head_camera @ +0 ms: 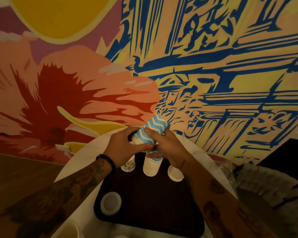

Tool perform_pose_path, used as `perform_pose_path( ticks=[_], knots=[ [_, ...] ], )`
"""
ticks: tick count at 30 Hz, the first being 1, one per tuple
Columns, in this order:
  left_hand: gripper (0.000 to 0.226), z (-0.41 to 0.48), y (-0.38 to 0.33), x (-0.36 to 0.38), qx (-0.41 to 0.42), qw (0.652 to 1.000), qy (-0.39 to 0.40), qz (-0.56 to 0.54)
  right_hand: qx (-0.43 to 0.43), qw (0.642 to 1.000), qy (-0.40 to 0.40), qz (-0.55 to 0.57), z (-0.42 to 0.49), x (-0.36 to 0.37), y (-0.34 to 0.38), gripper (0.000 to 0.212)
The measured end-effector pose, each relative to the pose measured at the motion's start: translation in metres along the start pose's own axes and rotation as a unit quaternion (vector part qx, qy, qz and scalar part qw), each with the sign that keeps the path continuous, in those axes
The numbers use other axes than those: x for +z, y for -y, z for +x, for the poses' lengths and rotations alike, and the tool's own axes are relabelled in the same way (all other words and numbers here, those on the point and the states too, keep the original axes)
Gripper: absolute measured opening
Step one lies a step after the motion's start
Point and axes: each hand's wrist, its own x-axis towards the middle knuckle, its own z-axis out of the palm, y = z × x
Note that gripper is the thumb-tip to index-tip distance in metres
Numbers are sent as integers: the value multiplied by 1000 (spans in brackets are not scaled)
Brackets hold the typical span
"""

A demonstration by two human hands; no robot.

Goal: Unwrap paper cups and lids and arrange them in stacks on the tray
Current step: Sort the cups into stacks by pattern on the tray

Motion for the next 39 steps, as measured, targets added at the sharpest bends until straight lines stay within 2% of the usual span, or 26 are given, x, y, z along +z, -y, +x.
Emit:
perform_pose_path(
  ticks=[4,7,11,14,17,21,24,27,31,36,39],
  knots=[
    [57,0,0,-2,-11,1000,19,-11,-15,1000,2,22,-6,-3,4,27],
    [58,0,2,-3,-9,1000,17,1,-17,1000,-1,21,-10,-4,6,24],
    [56,-2,5,-5,-16,1000,20,7,-35,998,-60,4,-7,-6,4,31],
    [51,-2,7,-7,-30,999,28,5,-63,993,-97,-21,-2,-10,2,21],
    [61,-3,11,-10,-46,998,31,10,-75,990,-115,-21,3,-13,1,16],
    [48,-3,21,-17,-77,997,13,20,-135,964,-228,-4,13,-27,9,42],
    [48,0,31,-25,-109,994,-18,27,-195,940,-274,-57,20,-43,9,63],
    [46,4,38,-32,-133,990,-37,37,-210,928,-261,-166,23,-50,2,69],
    [47,6,37,-34,-132,990,-43,30,-192,924,-212,-254,30,-47,-19,58],
    [63,6,31,-32,-124,992,-34,12,-113,923,-184,-319,40,-44,-56,64],
    [59,6,29,-31,-115,993,-28,14,-70,922,-161,-344,42,-46,-69,69]
  ],
)
